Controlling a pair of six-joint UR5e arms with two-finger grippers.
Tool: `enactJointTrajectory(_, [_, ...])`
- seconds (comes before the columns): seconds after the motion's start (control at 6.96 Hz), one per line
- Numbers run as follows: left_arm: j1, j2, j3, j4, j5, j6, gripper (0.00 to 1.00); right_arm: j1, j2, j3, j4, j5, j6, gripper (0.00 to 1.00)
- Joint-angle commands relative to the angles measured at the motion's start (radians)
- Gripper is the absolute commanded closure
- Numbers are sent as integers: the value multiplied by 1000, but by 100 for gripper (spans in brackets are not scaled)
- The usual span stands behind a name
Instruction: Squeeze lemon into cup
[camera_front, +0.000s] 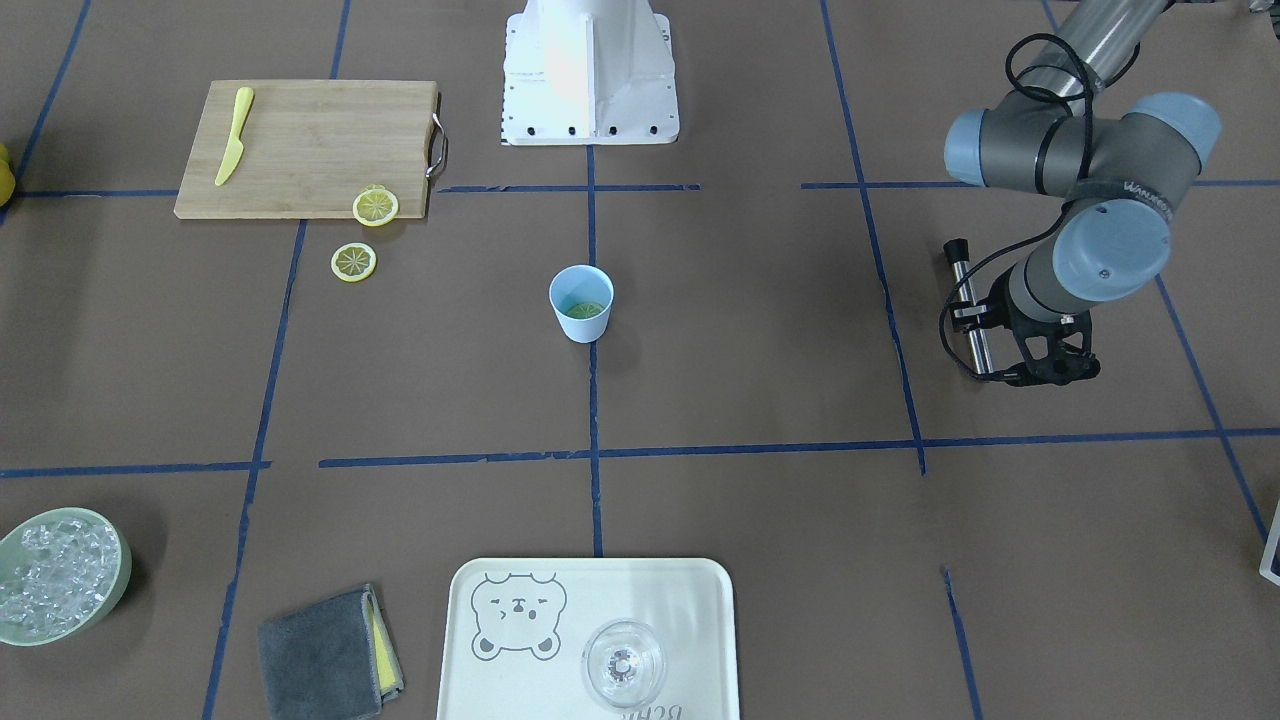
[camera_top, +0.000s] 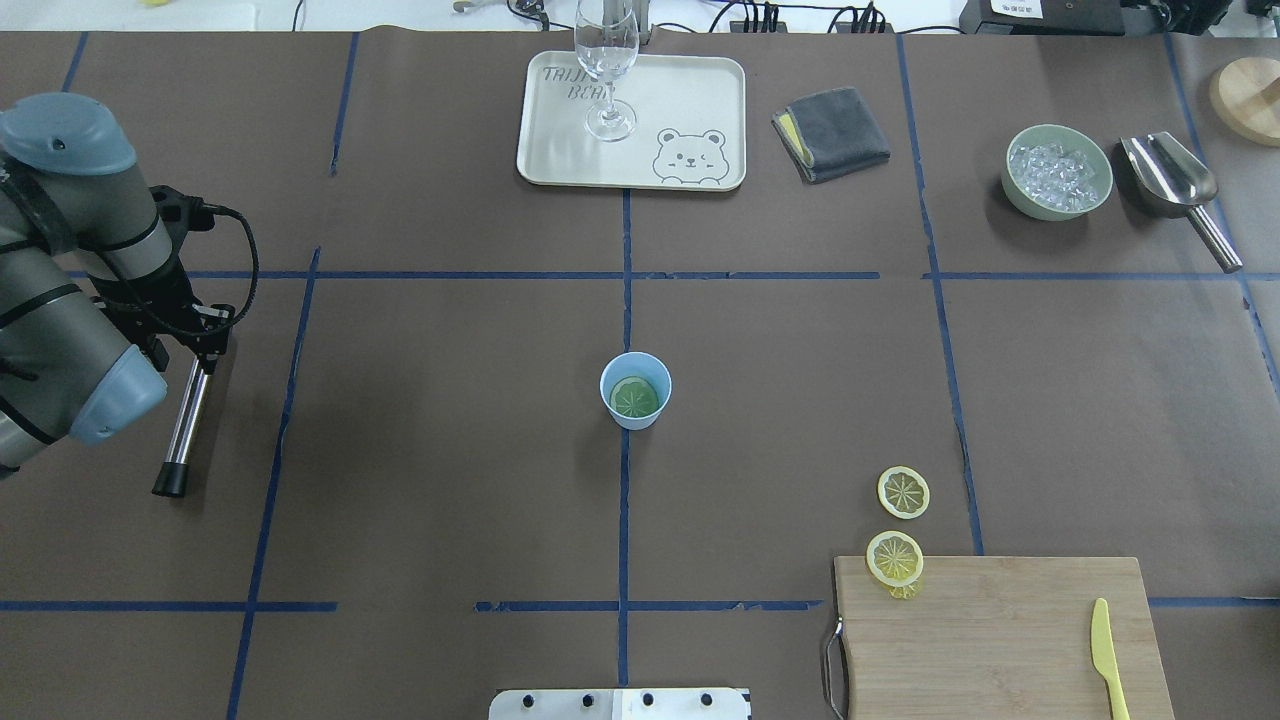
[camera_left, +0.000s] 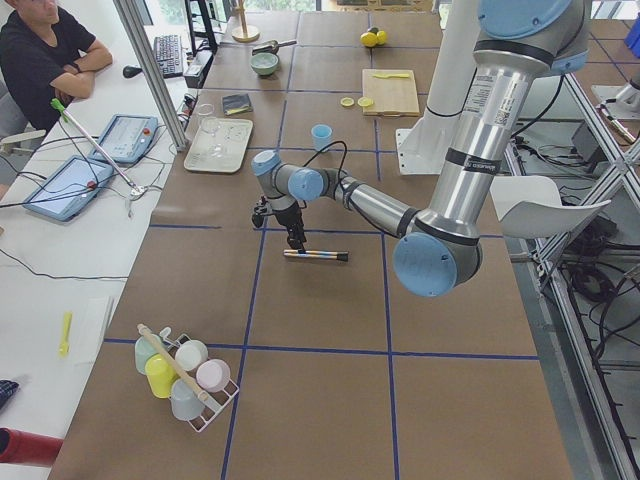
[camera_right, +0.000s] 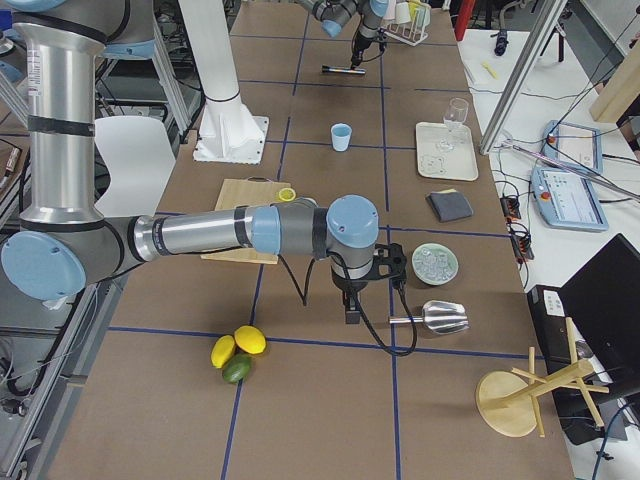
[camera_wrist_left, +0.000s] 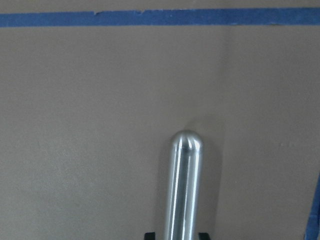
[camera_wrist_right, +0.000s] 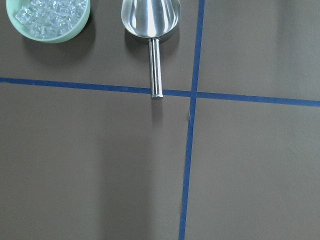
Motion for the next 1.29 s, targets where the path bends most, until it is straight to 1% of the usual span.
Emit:
enactJointTrajectory(0.0, [-28,2,-21,-31,1,0,0,-4,-8,-28,-1,-1,0,0])
enactJointTrajectory(0.29, [-174,10,-55,-126,1,50,0,-39,4,-71,1,-1,0,0])
enactJointTrajectory(0.43, [-246,12,-55,-127,-3,193,0,-55,19,-81,1,-2,2,0])
enactJointTrajectory(0.72, [-362,24,-55,-130,-3,366,0,-59,51,-117,3,-1,5,0])
enactJointTrajectory(0.86, [-443,56,-54,-130,-3,520,0,-59,55,-150,78,-1,19,0])
enactJointTrajectory(1.01, [-513,100,-49,-131,-39,629,0,-59,55,-213,193,1,90,0])
enactJointTrajectory(1.15, [-558,155,-44,-133,-96,711,0,-59,55,-268,299,2,146,0])
